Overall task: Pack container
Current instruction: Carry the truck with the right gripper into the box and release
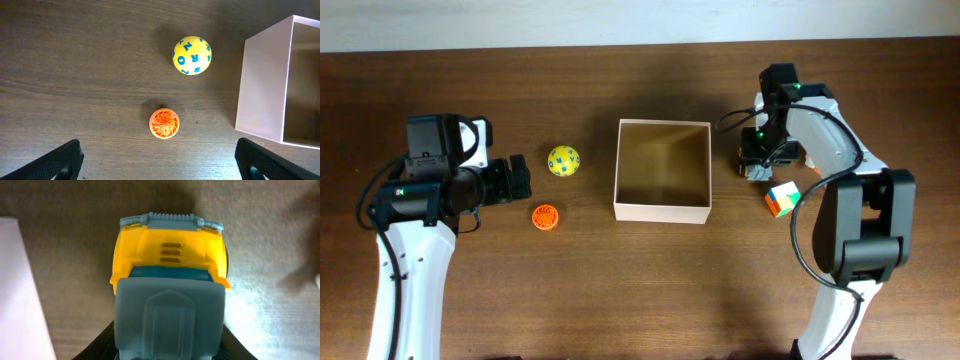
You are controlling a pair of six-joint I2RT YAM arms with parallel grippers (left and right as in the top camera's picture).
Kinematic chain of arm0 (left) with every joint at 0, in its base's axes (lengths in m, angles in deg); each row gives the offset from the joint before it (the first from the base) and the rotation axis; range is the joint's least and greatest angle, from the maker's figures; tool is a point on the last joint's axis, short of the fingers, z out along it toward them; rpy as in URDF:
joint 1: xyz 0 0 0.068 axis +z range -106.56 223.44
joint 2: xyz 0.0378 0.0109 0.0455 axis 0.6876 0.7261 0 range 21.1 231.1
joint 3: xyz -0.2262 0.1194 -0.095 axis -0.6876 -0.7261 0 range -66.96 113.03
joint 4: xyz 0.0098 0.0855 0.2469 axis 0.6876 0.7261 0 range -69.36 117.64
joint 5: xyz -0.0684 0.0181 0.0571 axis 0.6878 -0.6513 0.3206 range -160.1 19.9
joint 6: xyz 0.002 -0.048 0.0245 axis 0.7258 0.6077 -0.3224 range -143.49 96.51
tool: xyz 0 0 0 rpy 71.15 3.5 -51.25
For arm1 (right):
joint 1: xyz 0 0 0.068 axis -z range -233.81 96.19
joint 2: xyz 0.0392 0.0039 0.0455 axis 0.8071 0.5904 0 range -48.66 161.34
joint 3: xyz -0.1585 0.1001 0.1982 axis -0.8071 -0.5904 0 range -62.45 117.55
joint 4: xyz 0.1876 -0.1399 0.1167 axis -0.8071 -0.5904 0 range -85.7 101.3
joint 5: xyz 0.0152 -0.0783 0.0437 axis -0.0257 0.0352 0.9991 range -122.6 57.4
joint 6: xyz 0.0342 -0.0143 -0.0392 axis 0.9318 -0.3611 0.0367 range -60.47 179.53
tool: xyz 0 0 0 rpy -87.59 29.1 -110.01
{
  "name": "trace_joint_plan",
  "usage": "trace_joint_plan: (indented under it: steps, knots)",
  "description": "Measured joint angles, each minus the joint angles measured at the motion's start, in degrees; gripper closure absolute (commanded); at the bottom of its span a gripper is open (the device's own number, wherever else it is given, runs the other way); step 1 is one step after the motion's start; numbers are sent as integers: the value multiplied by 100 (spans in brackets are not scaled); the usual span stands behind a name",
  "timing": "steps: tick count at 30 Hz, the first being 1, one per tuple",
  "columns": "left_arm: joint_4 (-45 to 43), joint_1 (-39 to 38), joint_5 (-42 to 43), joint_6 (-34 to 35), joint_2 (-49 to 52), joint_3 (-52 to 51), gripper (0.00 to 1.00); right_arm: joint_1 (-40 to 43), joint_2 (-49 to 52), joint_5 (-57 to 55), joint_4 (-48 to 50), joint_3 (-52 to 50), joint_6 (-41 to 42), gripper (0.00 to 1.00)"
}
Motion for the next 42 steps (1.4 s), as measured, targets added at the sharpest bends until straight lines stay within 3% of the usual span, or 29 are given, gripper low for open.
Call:
trace_joint_plan:
  steps: [6, 14, 25, 33, 34, 39, 42]
  knots:
    - [-2, 0, 0, 0, 0, 0, 1, -310, -1204, -28, -258, 68, 402, 71]
    - [0, 0, 0, 0, 0, 0, 1, -1508, -2693, -28, -380, 323, 1167, 74]
    - [0, 0, 2, 0, 0, 0, 1, -2361, -1517, -111, 33, 286, 1923, 74]
    - [0, 0, 0, 0, 0, 0, 1, -2404, -527, -442, 92, 247, 2085, 73]
    - [0, 0, 0, 0, 0, 0, 1, -2387, -476, -461, 92, 247, 2085, 72]
    - [0, 0, 0, 0, 0, 0, 1, -2267, -343, -557, 116, 247, 2098, 49]
    - [0, 0, 0, 0, 0, 0, 1, -2238, -343, -625, 138, 247, 2072, 42]
